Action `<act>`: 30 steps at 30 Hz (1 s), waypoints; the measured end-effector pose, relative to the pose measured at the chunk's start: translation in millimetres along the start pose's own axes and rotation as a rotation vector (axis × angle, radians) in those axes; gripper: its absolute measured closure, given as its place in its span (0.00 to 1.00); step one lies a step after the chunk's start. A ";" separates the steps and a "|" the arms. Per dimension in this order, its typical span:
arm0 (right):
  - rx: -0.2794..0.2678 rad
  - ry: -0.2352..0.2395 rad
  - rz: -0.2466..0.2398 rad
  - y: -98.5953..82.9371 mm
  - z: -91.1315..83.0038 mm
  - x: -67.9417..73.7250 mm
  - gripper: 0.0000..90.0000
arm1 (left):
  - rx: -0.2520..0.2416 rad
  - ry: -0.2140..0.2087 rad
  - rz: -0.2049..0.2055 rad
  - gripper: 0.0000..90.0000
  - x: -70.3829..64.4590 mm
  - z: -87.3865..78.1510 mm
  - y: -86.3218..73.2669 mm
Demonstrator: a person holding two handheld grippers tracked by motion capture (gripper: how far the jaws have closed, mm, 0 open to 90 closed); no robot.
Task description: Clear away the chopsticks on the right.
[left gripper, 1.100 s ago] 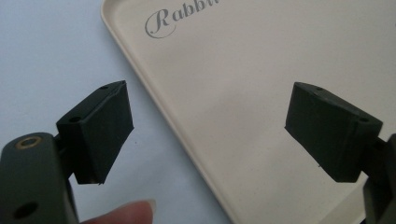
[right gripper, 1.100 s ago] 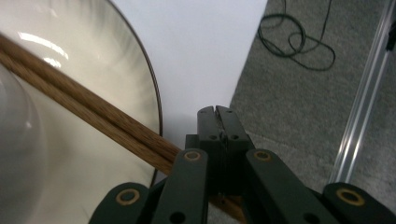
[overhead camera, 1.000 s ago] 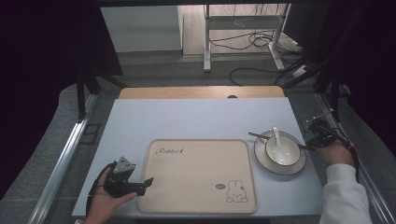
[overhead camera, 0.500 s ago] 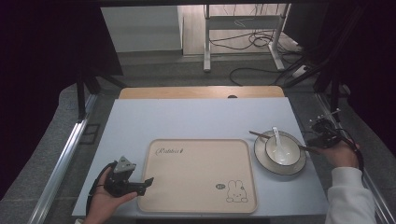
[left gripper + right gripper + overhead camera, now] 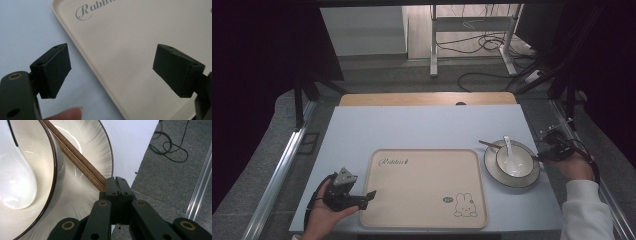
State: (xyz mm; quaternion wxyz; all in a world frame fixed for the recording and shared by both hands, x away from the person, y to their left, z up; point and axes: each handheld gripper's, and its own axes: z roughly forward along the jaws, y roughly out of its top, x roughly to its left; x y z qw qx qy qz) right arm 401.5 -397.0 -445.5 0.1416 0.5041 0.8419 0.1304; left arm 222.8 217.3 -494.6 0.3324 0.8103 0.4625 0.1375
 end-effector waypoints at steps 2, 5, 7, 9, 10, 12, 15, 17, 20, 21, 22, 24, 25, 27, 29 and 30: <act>-0.005 -0.003 0.000 0.0 0.2 -0.1 0.99 | 0.001 -0.001 -0.001 0.17 -0.2 0.2 -0.1; -0.008 -0.004 0.004 -0.3 0.4 -1.0 0.99 | 0.003 -0.001 0.000 0.17 -0.1 0.2 -0.3; -0.010 0.002 0.005 -0.9 0.9 -1.9 0.99 | 0.003 0.000 -0.001 0.17 0.0 0.3 -0.2; -0.016 0.005 0.004 -1.7 1.0 -2.7 0.99 | 0.004 -0.001 0.000 0.17 0.0 0.3 -0.2; -0.017 0.005 0.004 -1.8 0.9 -2.7 0.99 | 0.005 -0.001 0.002 0.17 -0.2 0.5 -0.2; -0.015 0.007 0.000 -1.8 0.8 -2.1 0.99 | 0.006 -0.002 0.001 0.17 -0.3 0.5 -0.3; -0.014 0.007 -0.005 -1.6 0.9 -1.7 0.99 | 0.005 -0.001 0.001 0.17 -0.3 0.5 -0.2; -0.011 0.007 -0.012 -1.3 1.2 -0.7 0.99 | 0.006 -0.001 0.002 0.17 -0.2 0.6 -0.2; -0.012 0.004 -0.012 -1.1 1.9 -0.3 0.99 | 0.007 -0.002 0.002 0.17 -0.3 0.7 -0.3; -0.011 0.005 -0.013 -1.1 2.0 -0.2 0.99 | 0.007 -0.002 0.002 0.17 -0.3 0.6 -0.3; -0.012 0.005 -0.015 -1.1 2.0 -0.1 0.99 | 0.006 -0.002 0.003 0.17 -0.3 0.5 -0.2; -0.012 0.005 -0.014 -1.2 2.1 -0.3 0.99 | 0.007 -0.002 0.002 0.17 -0.2 0.7 -0.3; -0.012 0.005 -0.014 -1.2 2.1 -0.3 0.99 | 0.007 -0.002 0.002 0.17 -0.2 0.7 -0.3; -0.013 0.006 -0.015 -1.4 2.1 -0.4 0.99 | 0.008 -0.002 0.003 0.17 -0.2 1.0 -0.4; -0.017 0.002 -0.018 -1.6 2.7 -0.6 0.98 | 0.008 -0.002 0.004 0.17 -0.3 0.9 -0.4; -0.019 0.004 -0.015 -2.1 3.1 -1.0 0.98 | 0.008 -0.002 0.004 0.17 -0.3 0.6 -0.4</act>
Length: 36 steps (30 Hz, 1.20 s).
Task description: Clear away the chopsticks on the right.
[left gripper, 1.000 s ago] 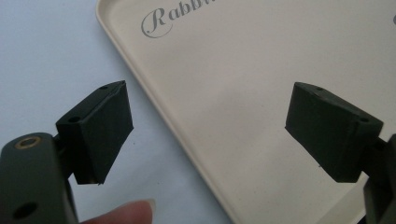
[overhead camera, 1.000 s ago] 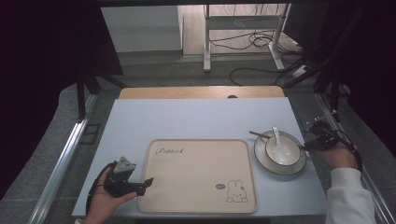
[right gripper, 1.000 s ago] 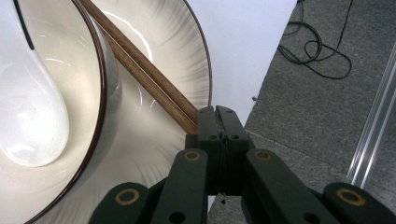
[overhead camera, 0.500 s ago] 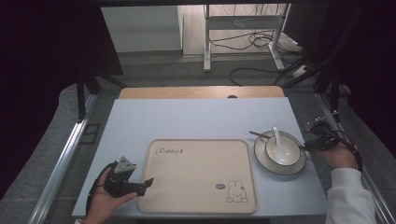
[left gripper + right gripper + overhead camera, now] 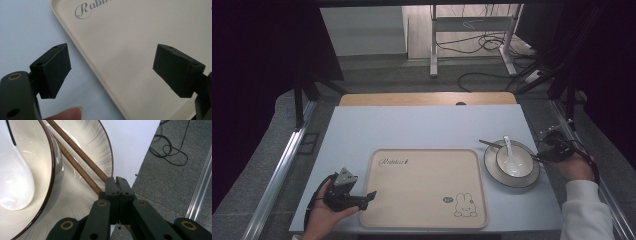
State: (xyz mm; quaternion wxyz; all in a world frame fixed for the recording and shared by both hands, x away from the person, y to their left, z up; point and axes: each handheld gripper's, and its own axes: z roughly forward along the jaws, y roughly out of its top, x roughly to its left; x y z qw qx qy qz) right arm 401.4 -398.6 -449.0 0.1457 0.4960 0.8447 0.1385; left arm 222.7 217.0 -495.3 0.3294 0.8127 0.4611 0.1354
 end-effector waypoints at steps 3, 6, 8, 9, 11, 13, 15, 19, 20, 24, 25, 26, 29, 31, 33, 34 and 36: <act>0.003 0.001 -0.001 -0.3 0.3 -0.3 0.98 | 0.001 0.000 0.000 0.17 0.1 -0.1 0.0; 0.006 -0.002 -0.001 -0.6 1.4 -0.4 0.99 | 0.001 0.000 0.000 0.17 0.1 0.3 -0.1; 0.007 -0.003 -0.001 -0.7 1.4 -0.6 0.99 | 0.002 0.000 0.000 0.17 0.1 0.4 -0.1; 0.007 -0.003 -0.001 -0.7 1.4 -0.6 0.99 | 0.002 0.000 0.000 0.17 0.1 0.4 -0.1; 0.004 -0.008 0.000 -0.7 0.5 -0.9 0.99 | 0.002 0.000 0.001 0.17 0.2 0.3 -0.1; -0.008 -0.005 -0.004 -0.3 -3.8 -2.1 0.97 | 0.002 0.000 -0.001 0.17 0.4 -0.1 0.1; -0.020 0.006 -0.010 1.0 -10.1 -4.7 0.88 | -0.001 0.000 -0.005 0.17 0.3 -0.4 0.2; -0.033 -0.021 -0.075 7.2 -14.2 -12.4 0.67 | 0.007 0.003 0.003 0.16 0.1 0.7 0.0; -0.019 -0.020 -0.095 8.5 -13.0 -13.7 0.66 | 0.006 0.004 0.002 0.16 0.3 0.5 0.0; 0.029 -0.016 -0.148 12.1 -9.5 -17.2 0.66 | 0.003 0.005 -0.003 0.16 1.3 -0.2 -0.4; 0.048 0.001 -0.172 13.0 -6.8 -19.7 0.66 | 0.004 0.006 -0.004 0.16 1.7 -0.4 -0.7; 0.056 0.019 -0.178 13.1 -5.5 -21.1 0.66 | 0.004 0.007 -0.005 0.16 2.2 -0.6 -1.1; 0.067 0.041 -0.189 12.4 -3.0 -23.1 0.66 | 0.004 0.008 -0.005 0.16 2.3 -0.8 -1.3; 0.083 0.045 -0.201 11.5 -1.2 -24.3 0.66 | 0.007 0.008 -0.003 0.16 2.3 -0.3 -1.5; 0.092 0.052 -0.205 10.7 0.5 -24.8 0.67 | 0.011 0.007 -0.003 0.16 2.2 0.4 -1.6; 0.096 0.058 -0.209 10.3 1.4 -25.9 0.68 | 0.012 0.007 -0.002 0.16 2.1 0.6 -1.6; 0.102 0.077 -0.211 9.9 4.2 -27.4 0.70 | 0.014 0.004 0.000 0.16 1.7 1.0 -1.4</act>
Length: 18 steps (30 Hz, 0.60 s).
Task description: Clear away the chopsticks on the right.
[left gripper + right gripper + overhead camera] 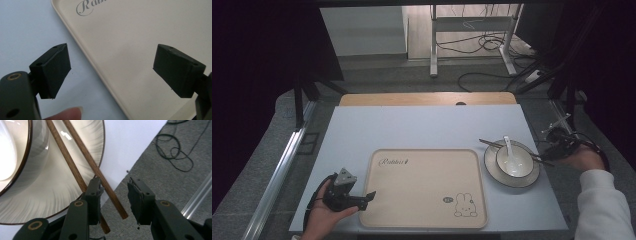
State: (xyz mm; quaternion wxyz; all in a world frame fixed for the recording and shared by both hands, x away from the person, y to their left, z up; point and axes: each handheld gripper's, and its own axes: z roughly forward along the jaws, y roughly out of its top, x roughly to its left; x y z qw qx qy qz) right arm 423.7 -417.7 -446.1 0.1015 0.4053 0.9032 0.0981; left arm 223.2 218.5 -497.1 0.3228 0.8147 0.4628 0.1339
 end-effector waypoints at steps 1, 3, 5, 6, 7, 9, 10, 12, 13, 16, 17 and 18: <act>0.001 0.006 -0.002 0.0 0.7 -0.3 0.70 | 0.001 0.000 0.000 0.16 0.0 0.2 0.0; 0.005 0.006 -0.006 0.1 1.7 -0.9 0.71 | 0.002 0.000 0.000 0.16 0.0 0.4 -0.1; 0.015 0.014 -0.010 0.6 3.3 -1.7 0.71 | 0.005 0.001 -0.002 0.16 -0.1 0.9 -0.3; 0.023 0.023 -0.020 1.5 5.3 -2.2 0.72 | 0.009 -0.001 -0.001 0.16 -0.2 1.3 -0.3; 0.023 0.023 -0.020 1.5 5.3 -2.2 0.72 | 0.009 -0.001 -0.001 0.16 -0.2 1.3 -0.3; 0.035 0.030 -0.028 2.9 7.3 -2.2 0.73 | 0.011 0.000 -0.001 0.16 -0.3 1.9 -0.4; 0.043 0.033 -0.034 3.5 8.1 -2.6 0.74 | 0.012 -0.001 -0.001 0.16 -0.4 2.2 -0.4; 0.054 0.043 -0.043 4.6 10.1 -3.2 0.78 | 0.015 -0.004 -0.001 0.16 -0.3 2.7 -0.5; 0.054 0.043 -0.043 4.6 10.1 -3.2 0.78 | 0.015 -0.004 -0.001 0.16 -0.3 2.7 -0.5; 0.063 0.048 -0.069 4.5 12.3 -1.9 0.82 | 0.017 -0.004 -0.002 0.16 0.0 2.8 -0.6; 0.064 0.048 -0.075 4.3 12.6 -1.3 0.83 | 0.018 -0.004 -0.002 0.16 0.0 2.9 -0.7; 0.061 0.048 -0.085 3.9 13.0 -0.7 0.84 | 0.019 -0.005 -0.001 0.16 -0.1 2.9 -0.6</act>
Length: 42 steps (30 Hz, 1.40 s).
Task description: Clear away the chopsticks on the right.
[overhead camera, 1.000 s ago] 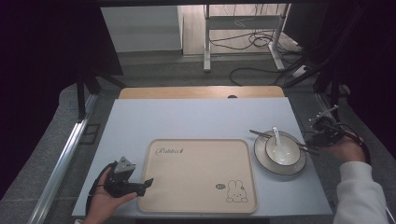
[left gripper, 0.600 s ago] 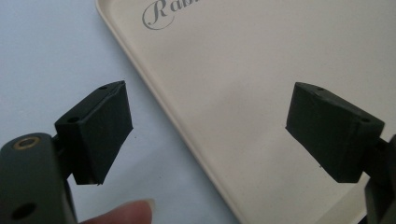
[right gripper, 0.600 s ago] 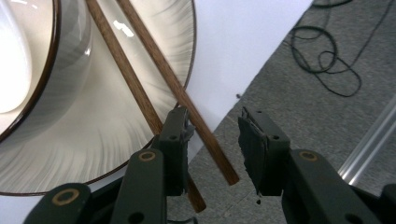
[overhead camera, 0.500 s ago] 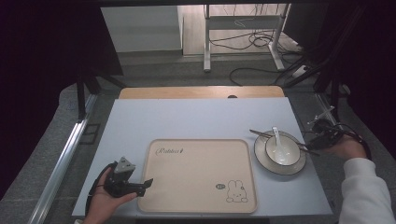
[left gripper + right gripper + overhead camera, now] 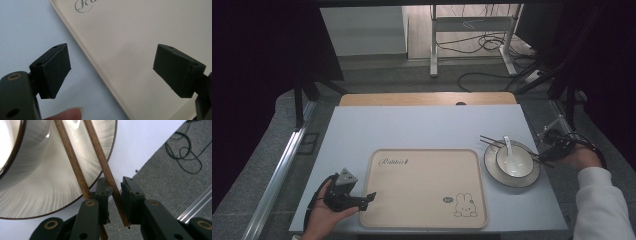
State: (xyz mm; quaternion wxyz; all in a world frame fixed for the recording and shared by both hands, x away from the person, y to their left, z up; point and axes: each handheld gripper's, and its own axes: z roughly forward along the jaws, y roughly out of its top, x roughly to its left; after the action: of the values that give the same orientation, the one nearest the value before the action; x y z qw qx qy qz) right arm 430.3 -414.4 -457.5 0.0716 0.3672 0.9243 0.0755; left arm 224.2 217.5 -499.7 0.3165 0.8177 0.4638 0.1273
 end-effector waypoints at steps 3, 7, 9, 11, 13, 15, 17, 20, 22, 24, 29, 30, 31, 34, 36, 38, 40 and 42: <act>-0.003 0.001 -0.014 -0.4 0.0 1.7 0.88 | 0.001 -0.001 0.001 0.16 -0.2 0.2 0.0; -0.005 0.002 -0.028 -0.8 -0.4 2.7 0.91 | 0.002 0.001 0.002 0.16 -0.3 0.2 0.1; -0.008 -0.002 -0.043 -1.0 -1.2 3.8 0.92 | 0.002 0.000 0.006 0.16 -0.1 0.2 0.1; -0.010 -0.007 -0.045 -0.9 -2.1 4.1 0.92 | 0.003 -0.001 0.003 0.16 -0.2 0.4 0.0; -0.028 -0.023 -0.053 -0.7 -4.8 5.5 0.92 | 0.003 -0.001 0.002 0.16 -0.3 0.6 0.0; -0.041 -0.039 -0.048 -0.7 -8.2 6.0 0.93 | 0.005 -0.002 0.004 0.16 -0.2 0.8 0.1; -0.055 -0.048 -0.043 -1.0 -10.4 5.8 0.93 | 0.005 -0.002 0.003 0.16 -0.3 0.7 0.0; -0.097 -0.073 -0.011 -2.8 -21.3 6.0 0.93 | 0.004 -0.001 0.001 0.16 -0.3 0.6 0.0; -0.151 -0.070 0.031 -3.7 -31.4 8.8 0.93 | 0.005 -0.001 0.004 0.16 -0.6 0.7 0.2; -0.198 -0.055 0.054 -2.5 -39.4 15.0 0.93 | 0.004 -0.002 0.006 0.16 -1.0 0.4 0.4; -0.229 -0.053 0.080 1.7 -53.4 28.9 0.93 | 0.001 -0.001 0.006 0.16 -1.5 -0.4 0.1; -0.253 -0.043 0.076 3.9 -59.4 38.1 0.93 | 0.001 -0.001 0.006 0.16 -1.4 -0.4 0.2; -0.253 -0.043 0.076 3.9 -59.4 38.1 0.93 | 0.001 -0.001 0.006 0.16 -1.4 -0.4 0.2; -0.292 -0.030 0.073 7.4 -66.2 52.7 0.93 | 0.002 -0.001 0.008 0.16 -1.5 -0.3 0.2; -0.307 -0.030 0.068 9.5 -70.0 63.2 0.93 | 0.002 -0.002 0.007 0.16 -1.4 -0.3 0.2; -0.316 -0.024 0.060 11.3 -73.4 73.4 0.93 | 0.002 -0.002 0.007 0.16 -1.4 -0.3 0.2; -0.331 -0.007 0.056 14.0 -77.7 88.9 0.93 | 0.002 -0.002 0.008 0.16 -1.6 -0.3 0.2; -0.344 0.007 0.049 16.0 -79.6 99.8 0.93 | 0.001 -0.002 0.009 0.16 -1.8 -0.3 0.2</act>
State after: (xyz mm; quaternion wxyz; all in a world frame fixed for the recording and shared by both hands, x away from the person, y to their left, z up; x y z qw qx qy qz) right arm 354.2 -341.0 -384.2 0.1284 0.3717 0.8887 0.2355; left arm 223.3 216.0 -499.2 0.3158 0.8200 0.4600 0.1274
